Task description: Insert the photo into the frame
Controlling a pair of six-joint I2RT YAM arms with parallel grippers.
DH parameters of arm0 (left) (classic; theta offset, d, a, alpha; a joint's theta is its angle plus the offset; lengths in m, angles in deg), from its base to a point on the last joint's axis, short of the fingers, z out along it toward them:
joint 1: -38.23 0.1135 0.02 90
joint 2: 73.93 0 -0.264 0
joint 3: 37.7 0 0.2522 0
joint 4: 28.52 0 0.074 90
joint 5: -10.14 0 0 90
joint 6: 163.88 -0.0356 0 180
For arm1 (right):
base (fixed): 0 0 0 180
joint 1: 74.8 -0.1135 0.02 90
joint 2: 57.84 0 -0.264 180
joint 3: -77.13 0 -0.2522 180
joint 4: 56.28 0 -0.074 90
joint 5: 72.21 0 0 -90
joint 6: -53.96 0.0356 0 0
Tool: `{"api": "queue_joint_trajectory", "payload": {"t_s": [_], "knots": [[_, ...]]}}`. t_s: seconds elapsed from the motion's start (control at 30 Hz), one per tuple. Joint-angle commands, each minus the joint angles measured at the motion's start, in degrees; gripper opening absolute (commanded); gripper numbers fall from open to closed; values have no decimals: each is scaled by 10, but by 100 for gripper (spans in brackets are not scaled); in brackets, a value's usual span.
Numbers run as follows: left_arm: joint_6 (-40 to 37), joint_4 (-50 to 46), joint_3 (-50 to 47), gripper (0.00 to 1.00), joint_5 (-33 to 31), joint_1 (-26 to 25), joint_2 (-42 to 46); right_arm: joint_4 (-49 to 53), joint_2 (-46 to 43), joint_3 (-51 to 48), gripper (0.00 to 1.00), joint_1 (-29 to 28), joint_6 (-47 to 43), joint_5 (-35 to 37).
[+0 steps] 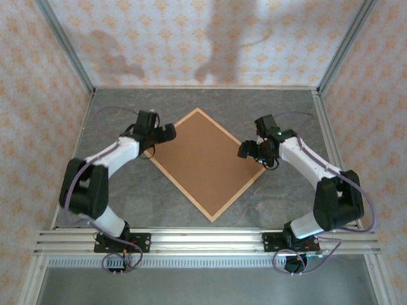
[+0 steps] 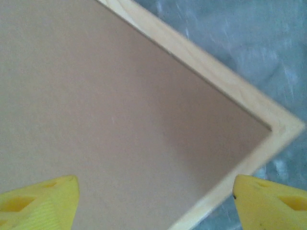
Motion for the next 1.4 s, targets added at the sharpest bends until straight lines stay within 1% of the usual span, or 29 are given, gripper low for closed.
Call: {"api": "queue_joint_trajectory", "payload": {"t_s": [0.0, 0.1, 0.17, 0.27, 0.4, 0.5, 0.67, 0.9, 1.37], "knots": [[-87, -35, 93, 100, 30, 16, -81, 22, -48, -37, 83, -5, 55, -14], [-109, -82, 186, 100, 52, 25, -169, -9, -69, -69, 83, -14, 88, -46], [-118, -108, 237, 100, 77, 28, -213, -20, -76, -83, 83, -23, 108, -48], [-129, -139, 290, 100, 109, 28, -257, -30, -83, -103, 82, -32, 133, -43], [-140, -163, 330, 100, 139, 29, -293, -53, -101, -134, 81, -36, 170, -43], [-143, -175, 343, 99, 162, 28, -310, -59, -105, -144, 81, -39, 184, -46], [-141, -174, 340, 97, 189, 29, -317, -71, -105, -158, 78, -42, 200, -55], [-135, -175, 341, 95, 191, 28, -320, -96, -98, -167, 76, -44, 204, -67], [-136, -175, 341, 94, 188, 28, -318, -130, -54, -169, 75, -44, 207, -73]]}}
